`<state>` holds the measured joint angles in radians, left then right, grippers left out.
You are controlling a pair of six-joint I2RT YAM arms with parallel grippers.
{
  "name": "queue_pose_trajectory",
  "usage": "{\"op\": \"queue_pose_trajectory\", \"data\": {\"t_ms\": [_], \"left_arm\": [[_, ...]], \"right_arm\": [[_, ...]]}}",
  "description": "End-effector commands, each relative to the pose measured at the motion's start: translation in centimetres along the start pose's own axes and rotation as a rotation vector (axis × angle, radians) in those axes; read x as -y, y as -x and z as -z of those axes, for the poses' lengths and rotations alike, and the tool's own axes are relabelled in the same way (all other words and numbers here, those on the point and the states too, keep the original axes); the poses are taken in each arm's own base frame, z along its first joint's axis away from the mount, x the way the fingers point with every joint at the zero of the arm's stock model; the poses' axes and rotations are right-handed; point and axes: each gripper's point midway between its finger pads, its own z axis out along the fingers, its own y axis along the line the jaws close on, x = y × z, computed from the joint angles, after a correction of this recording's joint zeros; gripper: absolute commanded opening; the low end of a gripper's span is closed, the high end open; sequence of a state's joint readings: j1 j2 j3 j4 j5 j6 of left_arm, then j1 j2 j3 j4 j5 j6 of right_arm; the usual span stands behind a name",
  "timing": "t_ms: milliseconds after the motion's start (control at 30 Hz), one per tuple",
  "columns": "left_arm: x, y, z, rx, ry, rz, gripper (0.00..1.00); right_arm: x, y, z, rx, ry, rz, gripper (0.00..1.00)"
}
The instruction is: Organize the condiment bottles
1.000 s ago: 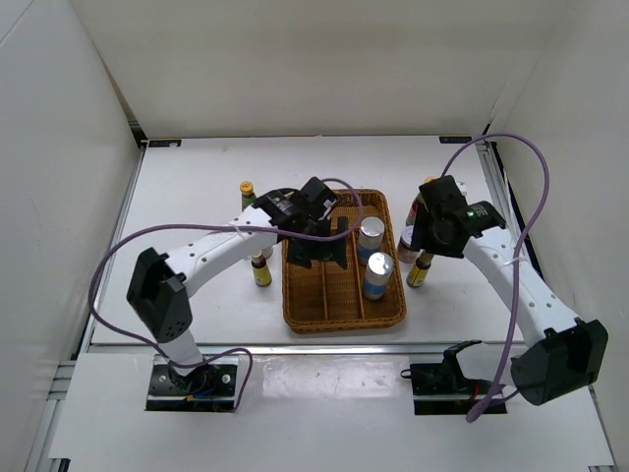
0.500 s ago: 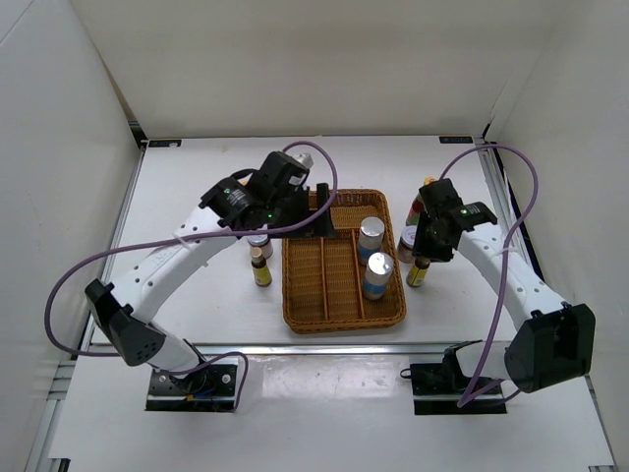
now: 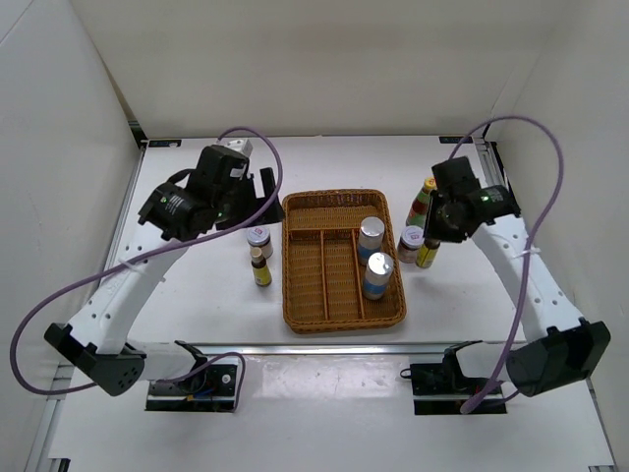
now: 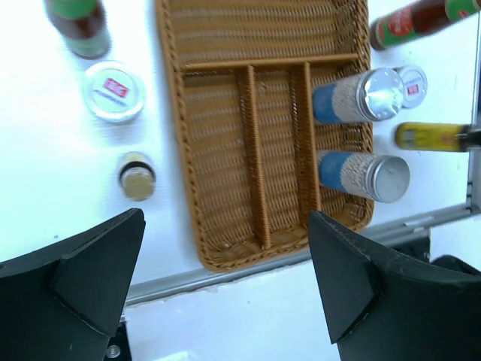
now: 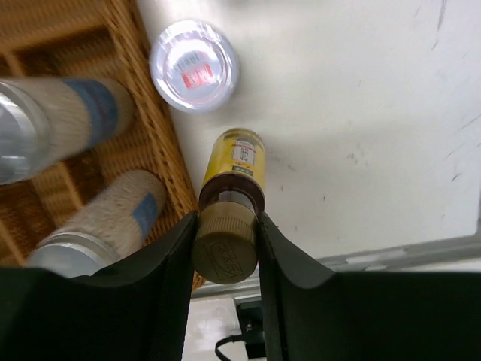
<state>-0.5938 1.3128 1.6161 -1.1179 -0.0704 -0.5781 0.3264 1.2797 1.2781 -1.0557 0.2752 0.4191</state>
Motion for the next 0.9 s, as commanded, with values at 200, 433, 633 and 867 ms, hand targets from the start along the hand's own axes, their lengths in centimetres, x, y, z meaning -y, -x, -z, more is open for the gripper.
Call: {"op": "queue_pose_trajectory", "data": {"t_ms": [200, 433, 633, 867], "left_arm": [[-3.5, 0.5, 1.3, 0.089, 0.135, -0.017, 1.0], [-6.0, -1.1, 0.0, 0.065, 0.241, -0.022, 1.0], [-7.4, -1.8, -0.2, 0.094, 0.283, -0.014, 1.0], [-8.4, -2.9, -0.7, 0.09, 0.293, -0.009, 1.0]], "right_arm": [[-3.3, 8.7, 12.4, 0.337, 0.256, 0.036, 0.0], [-10.2, 10.8, 15.2, 0.404, 0.409, 0.189, 0.0], [-16.4, 9.3, 12.5, 0.347, 0.482, 0.299, 0.0], [-19.2, 6.4, 5.1, 0.23, 0.442, 0.358, 0.0]]}}
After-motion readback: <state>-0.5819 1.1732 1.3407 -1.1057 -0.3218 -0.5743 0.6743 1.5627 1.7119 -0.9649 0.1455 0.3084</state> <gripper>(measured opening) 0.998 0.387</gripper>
